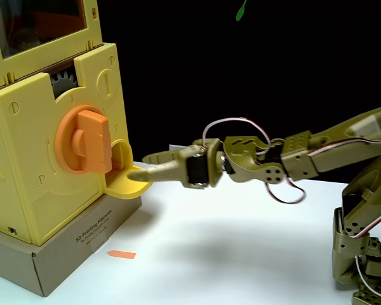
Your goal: Turn the button of vending machine.
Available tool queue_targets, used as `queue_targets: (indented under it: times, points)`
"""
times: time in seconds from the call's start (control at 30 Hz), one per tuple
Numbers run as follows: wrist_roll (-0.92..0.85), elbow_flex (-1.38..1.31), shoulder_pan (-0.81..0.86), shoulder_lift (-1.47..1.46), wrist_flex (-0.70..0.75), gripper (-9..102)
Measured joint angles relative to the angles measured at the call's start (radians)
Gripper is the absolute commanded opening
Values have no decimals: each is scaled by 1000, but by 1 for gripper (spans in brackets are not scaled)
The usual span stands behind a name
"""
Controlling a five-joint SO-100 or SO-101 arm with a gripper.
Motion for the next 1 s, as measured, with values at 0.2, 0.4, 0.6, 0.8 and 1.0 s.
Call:
queue_targets:
  times: [0.2, 0.4, 0.6, 0.8, 1.0]
  points:
    - [23, -152, 35, -161, 0, 40]
    - [40, -287, 35, -285, 0, 36]
    - [52, -388, 31, -393, -20, 31]
    - [61, -453, 15, -462, -52, 28]
    - [69, -492, 15, -495, -80, 23]
